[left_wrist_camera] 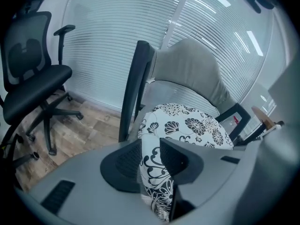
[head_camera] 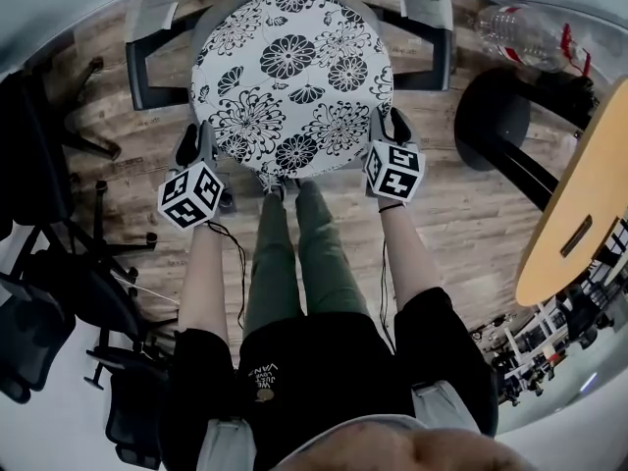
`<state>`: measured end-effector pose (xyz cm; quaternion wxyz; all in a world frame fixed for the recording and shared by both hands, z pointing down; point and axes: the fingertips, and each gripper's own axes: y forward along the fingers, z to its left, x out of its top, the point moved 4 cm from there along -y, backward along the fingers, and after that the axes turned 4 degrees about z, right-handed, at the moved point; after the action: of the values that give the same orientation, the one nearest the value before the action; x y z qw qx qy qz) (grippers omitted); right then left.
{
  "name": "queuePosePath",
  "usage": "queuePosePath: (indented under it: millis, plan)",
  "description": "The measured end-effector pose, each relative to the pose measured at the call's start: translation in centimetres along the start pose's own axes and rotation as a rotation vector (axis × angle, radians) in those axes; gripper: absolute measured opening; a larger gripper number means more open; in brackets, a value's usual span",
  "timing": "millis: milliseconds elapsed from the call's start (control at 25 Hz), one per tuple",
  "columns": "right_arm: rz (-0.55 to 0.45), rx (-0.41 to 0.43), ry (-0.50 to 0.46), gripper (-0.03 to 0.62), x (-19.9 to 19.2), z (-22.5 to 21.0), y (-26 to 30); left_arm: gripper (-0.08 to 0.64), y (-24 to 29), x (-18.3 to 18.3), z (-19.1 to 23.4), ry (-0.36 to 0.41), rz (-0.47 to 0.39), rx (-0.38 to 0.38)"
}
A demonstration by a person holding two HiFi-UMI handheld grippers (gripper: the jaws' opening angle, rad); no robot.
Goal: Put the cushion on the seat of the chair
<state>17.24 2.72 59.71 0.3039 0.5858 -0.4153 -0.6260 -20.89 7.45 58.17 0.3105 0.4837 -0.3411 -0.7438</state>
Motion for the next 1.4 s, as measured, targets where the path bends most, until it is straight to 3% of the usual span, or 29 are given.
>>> queuePosePath:
  millis: [400,440,520,600,1000,1400]
  plan:
    - [-0.017,0.001,0.023,0.129,-0.1,-0.5,-1.2,0.106,-0.7,1.3,-1.0,0.021,-0.027,-0.017]
    - [-0.018,0.002,0.014,0.12,-0.1,-0.5,-1.3,0.104,-0.8,1.3,-1.1,0.019,-0.03,-0.02]
    - [-0.031,0.009,-0.009,0.04,0.0,-0.2,-1.7,0.058,-1.2,1.3,-1.3,0.02,-0.039,-0.029]
    - [-0.043,0.028,-0.014,0.021,0.1,0.1,-2.1,0.018,-1.6,1.3,-1.5,0.035,-0.044,-0.038]
    - [-0.085,0.07,0.035,0.017,0.9,0.7,-3.9,0.011,-2.8,1.9,-2.5,0.061,-0.028,-0.079]
    - [-0.144,0.1,0.052,0.017,3.3,1.8,-7.3,0.011,-5.7,4.8,-4.4,0.095,-0.066,-0.117]
